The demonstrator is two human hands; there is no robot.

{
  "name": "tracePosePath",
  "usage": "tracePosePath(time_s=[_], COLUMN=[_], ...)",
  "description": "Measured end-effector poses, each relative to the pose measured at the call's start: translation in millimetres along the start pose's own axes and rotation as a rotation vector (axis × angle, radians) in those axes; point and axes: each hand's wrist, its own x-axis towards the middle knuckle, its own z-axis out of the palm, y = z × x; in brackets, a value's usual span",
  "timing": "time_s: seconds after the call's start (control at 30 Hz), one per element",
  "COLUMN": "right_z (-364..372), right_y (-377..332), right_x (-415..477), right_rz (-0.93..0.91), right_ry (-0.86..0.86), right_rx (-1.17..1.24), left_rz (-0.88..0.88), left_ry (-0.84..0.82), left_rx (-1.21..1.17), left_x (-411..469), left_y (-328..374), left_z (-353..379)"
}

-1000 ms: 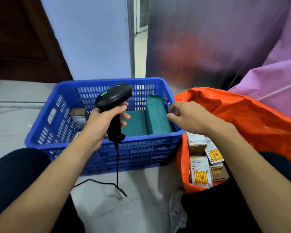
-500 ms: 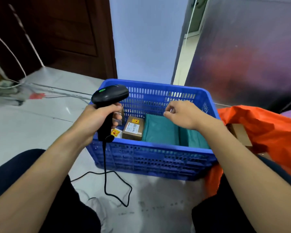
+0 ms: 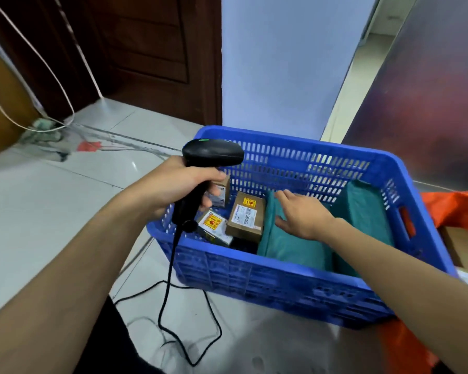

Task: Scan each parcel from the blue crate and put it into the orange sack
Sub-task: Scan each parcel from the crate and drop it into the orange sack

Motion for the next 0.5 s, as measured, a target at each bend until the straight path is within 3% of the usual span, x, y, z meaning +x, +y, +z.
tracePosePath(time_s=[0.2,0.5], right_z=[37.9,83.5], right_y=[12.8,-1.6], right_x=[44.5,96.6], right_rz=[-0.006,-0.142], right_ry=[-0.131,-0.120], right_rx=[0.001,0.017], left_rz=[-0.095,-0.154], left_ry=[0.033,-0.007], left_rx=[0.013,-0.016], left_x=[28.8,66.8], left_y=[4.0,0.8], left_z=[-8.8,1.7])
